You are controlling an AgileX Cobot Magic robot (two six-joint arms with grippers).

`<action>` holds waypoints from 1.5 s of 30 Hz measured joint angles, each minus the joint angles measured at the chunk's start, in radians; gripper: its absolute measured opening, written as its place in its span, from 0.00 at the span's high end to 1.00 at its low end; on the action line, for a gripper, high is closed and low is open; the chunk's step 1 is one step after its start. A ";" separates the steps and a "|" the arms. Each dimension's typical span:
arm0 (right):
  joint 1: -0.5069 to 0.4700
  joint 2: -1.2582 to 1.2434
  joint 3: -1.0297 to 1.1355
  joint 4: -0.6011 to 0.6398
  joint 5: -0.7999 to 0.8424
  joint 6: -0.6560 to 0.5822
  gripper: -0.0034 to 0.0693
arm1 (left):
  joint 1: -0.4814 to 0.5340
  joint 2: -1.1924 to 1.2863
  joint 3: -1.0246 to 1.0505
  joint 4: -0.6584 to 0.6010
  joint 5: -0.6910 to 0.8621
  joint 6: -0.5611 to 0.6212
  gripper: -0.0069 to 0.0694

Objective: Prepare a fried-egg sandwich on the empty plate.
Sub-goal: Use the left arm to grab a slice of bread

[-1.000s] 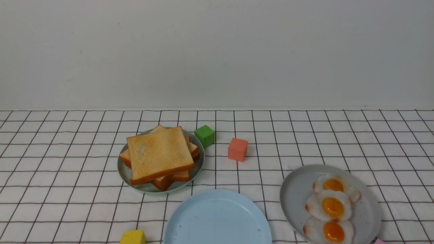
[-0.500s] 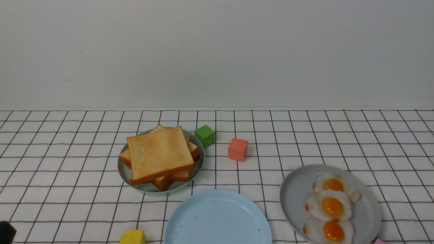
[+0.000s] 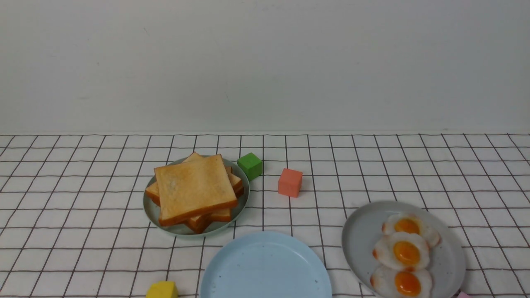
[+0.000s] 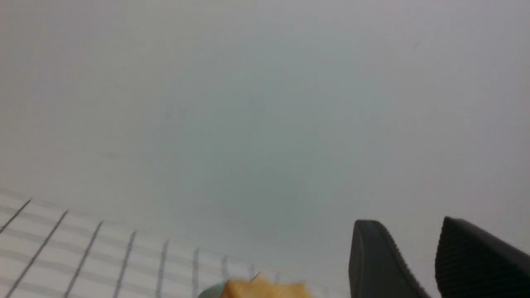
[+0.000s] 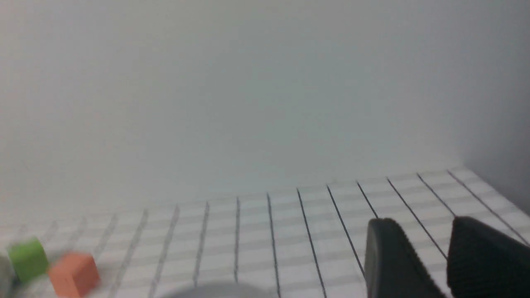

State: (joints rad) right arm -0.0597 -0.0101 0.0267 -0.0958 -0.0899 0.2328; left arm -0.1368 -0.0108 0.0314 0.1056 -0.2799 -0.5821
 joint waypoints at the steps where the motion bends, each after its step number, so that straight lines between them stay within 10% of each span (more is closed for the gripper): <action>1: 0.000 0.000 0.000 0.008 -0.079 0.026 0.63 | 0.000 0.000 0.000 0.000 -0.049 -0.018 0.60; 7: 0.000 0.000 -0.095 0.057 -0.330 0.271 0.63 | 0.000 0.005 -0.149 -0.037 -0.112 -0.052 0.60; 18: 0.000 0.383 -0.857 -0.111 0.493 0.535 0.63 | 0.000 0.421 -0.816 -0.145 0.629 -0.193 0.60; 23: 0.015 0.513 -0.885 -0.121 0.533 0.545 0.63 | 0.000 0.638 -0.865 -0.100 0.901 -0.203 0.60; 30: 0.082 0.582 -0.786 -0.125 0.578 0.372 0.63 | 0.000 0.935 -0.867 -0.042 0.993 -0.211 0.60; 37: 0.105 0.589 -0.657 0.046 0.627 0.298 0.63 | 0.000 1.186 -0.870 -0.318 0.957 -0.035 0.60; 45: 0.269 0.629 -0.665 0.400 0.754 -0.094 0.62 | 0.000 1.491 -0.964 -0.653 0.931 0.309 0.48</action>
State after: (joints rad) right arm 0.2090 0.6193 -0.6382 0.3046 0.6641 0.1392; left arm -0.1368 1.4802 -0.9330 -0.5471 0.6515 -0.2730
